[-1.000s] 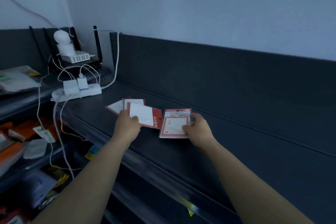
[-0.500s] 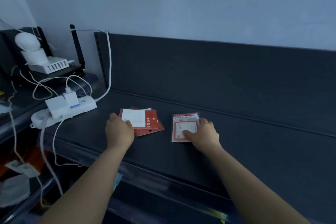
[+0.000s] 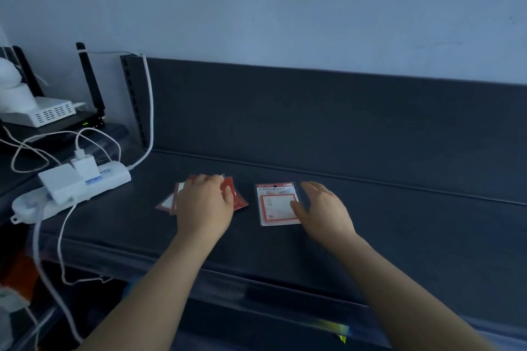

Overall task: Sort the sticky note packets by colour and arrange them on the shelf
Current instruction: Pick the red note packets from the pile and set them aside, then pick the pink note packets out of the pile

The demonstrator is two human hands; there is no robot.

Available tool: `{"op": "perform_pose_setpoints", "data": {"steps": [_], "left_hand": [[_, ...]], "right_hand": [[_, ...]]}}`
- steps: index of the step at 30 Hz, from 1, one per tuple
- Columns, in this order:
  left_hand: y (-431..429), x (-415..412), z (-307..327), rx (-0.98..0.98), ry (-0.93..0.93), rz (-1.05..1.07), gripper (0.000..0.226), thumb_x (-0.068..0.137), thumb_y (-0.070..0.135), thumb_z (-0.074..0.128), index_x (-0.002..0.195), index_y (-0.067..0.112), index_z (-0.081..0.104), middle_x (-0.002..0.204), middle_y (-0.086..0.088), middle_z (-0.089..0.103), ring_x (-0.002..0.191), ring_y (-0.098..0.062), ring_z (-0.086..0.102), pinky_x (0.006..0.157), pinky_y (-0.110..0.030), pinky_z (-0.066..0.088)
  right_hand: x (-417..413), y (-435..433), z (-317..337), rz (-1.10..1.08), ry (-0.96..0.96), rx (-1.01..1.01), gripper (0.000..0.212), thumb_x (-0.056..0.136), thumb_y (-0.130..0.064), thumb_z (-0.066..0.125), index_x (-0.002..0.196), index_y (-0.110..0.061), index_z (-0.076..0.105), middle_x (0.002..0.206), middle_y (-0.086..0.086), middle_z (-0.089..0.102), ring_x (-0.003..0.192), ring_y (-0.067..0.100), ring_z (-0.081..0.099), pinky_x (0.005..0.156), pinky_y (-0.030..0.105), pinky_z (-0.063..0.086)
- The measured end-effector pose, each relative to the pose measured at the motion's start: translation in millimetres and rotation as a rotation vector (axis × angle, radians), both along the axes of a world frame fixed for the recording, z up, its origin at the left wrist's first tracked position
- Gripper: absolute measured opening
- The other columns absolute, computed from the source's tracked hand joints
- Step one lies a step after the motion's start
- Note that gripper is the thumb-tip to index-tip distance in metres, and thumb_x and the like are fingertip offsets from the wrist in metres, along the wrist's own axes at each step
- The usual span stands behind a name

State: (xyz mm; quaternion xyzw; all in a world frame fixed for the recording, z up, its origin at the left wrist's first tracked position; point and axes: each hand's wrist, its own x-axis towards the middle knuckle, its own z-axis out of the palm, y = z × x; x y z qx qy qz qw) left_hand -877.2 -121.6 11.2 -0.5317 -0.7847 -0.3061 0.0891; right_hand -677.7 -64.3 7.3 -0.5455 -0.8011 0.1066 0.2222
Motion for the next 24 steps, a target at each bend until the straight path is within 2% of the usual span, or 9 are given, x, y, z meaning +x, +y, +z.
{"op": "perform_pose_setpoints", "data": {"steps": [2, 7, 11, 14, 20, 24], "left_hand": [[2.0, 20.2, 3.9, 0.033, -0.022, -0.093, 0.029, 0.094, 0.025, 0.052, 0.117, 0.013, 0.065, 0.111, -0.008, 0.065, 0.101, -0.028, 0.057, 0.084, -0.037, 0.045], [5.6, 84.2, 11.3, 0.083, -0.011, -0.292, 0.029, 0.094, 0.025, 0.053, 0.119, 0.016, 0.066, 0.115, -0.003, 0.064, 0.101, -0.025, 0.057, 0.086, -0.034, 0.042], [5.3, 143.7, 14.2, 0.102, -0.031, -0.421, 0.031, 0.096, 0.028, 0.051, 0.123, 0.019, 0.063, 0.112, 0.003, 0.065, 0.099, -0.021, 0.057, 0.086, -0.029, 0.04], [4.1, 192.1, 14.1, 0.113, -0.033, -0.513, 0.033, 0.096, 0.028, 0.05, 0.125, 0.019, 0.062, 0.114, 0.004, 0.065, 0.101, -0.022, 0.056, 0.086, -0.032, 0.044], [3.3, 305.0, 12.8, 0.103, -0.043, -0.632, 0.032, 0.095, 0.029, 0.053, 0.123, 0.019, 0.064, 0.11, 0.005, 0.066, 0.097, -0.022, 0.058, 0.084, -0.032, 0.042], [2.0, 385.8, 10.1, 0.076, -0.06, -0.688, 0.032, 0.094, 0.029, 0.054, 0.122, 0.019, 0.064, 0.109, 0.005, 0.066, 0.095, -0.023, 0.058, 0.083, -0.033, 0.045]], "right_hand": [[14.4, -2.7, 3.6, -0.026, -0.044, 0.042, 0.037, 0.095, -0.03, 0.05, 0.124, -0.007, 0.054, 0.129, 0.005, 0.056, 0.117, 0.025, 0.051, 0.098, 0.031, 0.038], [69.8, -13.8, 8.2, -0.079, -0.09, 0.124, 0.046, 0.097, -0.032, 0.048, 0.139, -0.016, 0.045, 0.14, -0.003, 0.05, 0.131, 0.015, 0.042, 0.116, 0.03, 0.018], [129.6, -26.0, 11.0, -0.163, -0.113, 0.14, 0.047, 0.097, -0.034, 0.048, 0.141, -0.018, 0.043, 0.142, -0.005, 0.049, 0.133, 0.014, 0.041, 0.118, 0.031, 0.016], [182.3, -34.8, 12.2, -0.234, -0.129, 0.144, 0.048, 0.097, -0.035, 0.048, 0.141, -0.019, 0.043, 0.143, -0.006, 0.048, 0.133, 0.013, 0.041, 0.118, 0.031, 0.016], [297.7, -54.1, 18.8, -0.343, -0.158, 0.155, 0.041, 0.094, -0.032, 0.05, 0.131, -0.015, 0.053, 0.13, -0.002, 0.059, 0.123, 0.018, 0.05, 0.112, 0.03, 0.023], [382.6, -68.6, 19.9, -0.398, -0.17, 0.147, 0.047, 0.094, -0.034, 0.052, 0.138, -0.018, 0.047, 0.139, -0.005, 0.052, 0.131, 0.015, 0.044, 0.116, 0.033, 0.018]]}}
